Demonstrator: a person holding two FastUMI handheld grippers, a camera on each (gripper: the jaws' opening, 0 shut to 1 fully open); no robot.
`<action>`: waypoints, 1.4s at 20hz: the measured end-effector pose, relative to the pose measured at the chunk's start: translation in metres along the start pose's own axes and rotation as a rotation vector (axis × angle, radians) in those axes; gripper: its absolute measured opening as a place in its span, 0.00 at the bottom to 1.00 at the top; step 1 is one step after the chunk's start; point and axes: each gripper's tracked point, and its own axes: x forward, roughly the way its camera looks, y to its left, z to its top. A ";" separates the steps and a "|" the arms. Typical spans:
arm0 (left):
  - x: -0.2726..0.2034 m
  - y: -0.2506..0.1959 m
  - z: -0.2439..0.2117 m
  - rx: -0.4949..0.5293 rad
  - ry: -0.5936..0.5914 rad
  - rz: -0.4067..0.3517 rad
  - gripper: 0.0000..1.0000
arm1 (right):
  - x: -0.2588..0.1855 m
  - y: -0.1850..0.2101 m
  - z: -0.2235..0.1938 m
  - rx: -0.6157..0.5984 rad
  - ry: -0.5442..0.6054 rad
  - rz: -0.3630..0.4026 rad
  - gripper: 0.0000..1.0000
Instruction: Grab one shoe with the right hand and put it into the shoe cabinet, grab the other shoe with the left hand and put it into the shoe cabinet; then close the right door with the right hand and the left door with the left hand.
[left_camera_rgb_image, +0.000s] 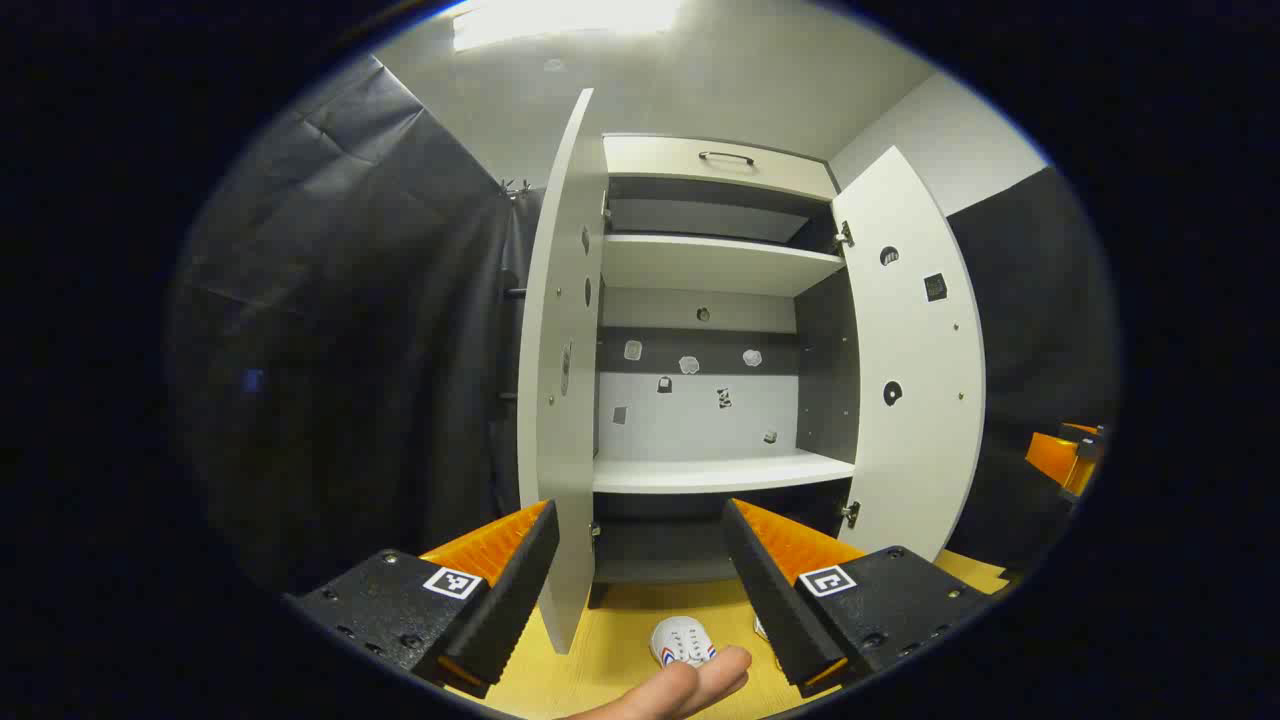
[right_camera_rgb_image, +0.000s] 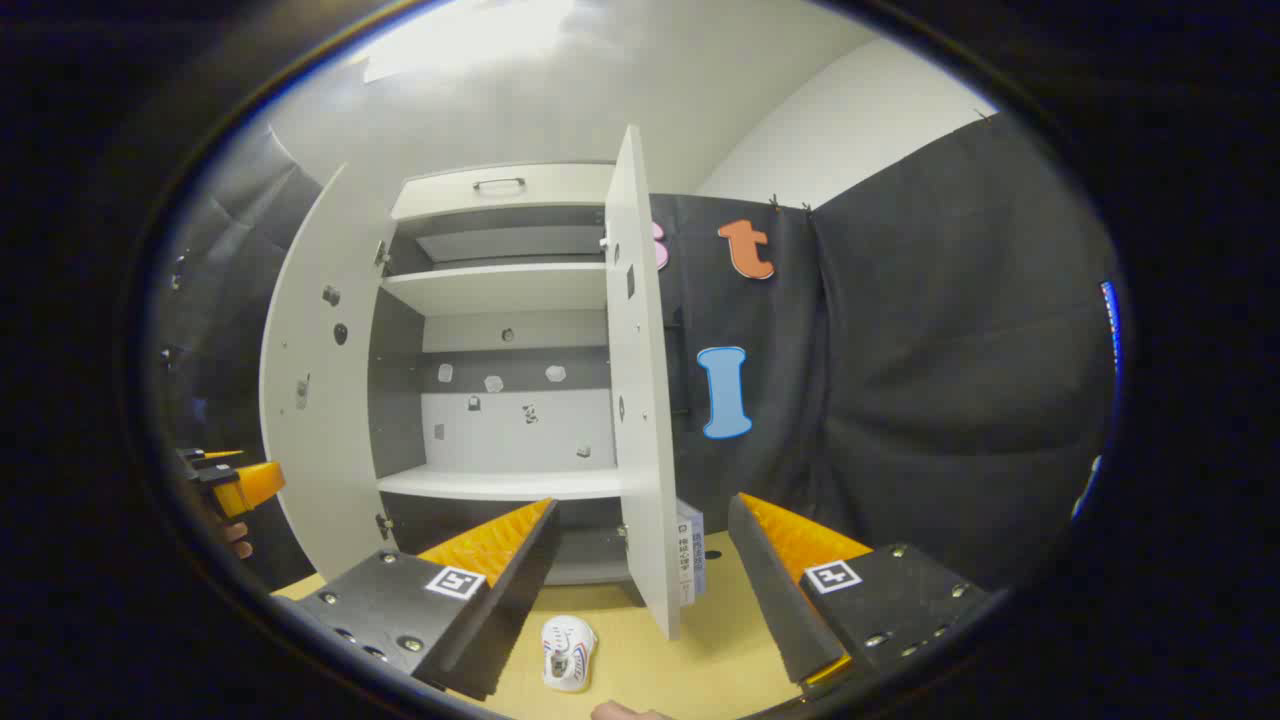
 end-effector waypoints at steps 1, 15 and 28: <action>0.001 0.000 -0.002 -0.008 0.005 0.003 0.99 | -0.001 -0.002 0.001 0.003 -0.002 -0.003 1.00; 0.011 0.004 -0.021 -0.010 0.048 0.007 1.00 | 0.001 0.022 -0.007 -0.042 0.010 0.060 1.00; 0.008 -0.013 -0.030 -0.038 0.023 -0.041 1.00 | 0.009 0.086 -0.107 -0.085 0.173 0.220 0.99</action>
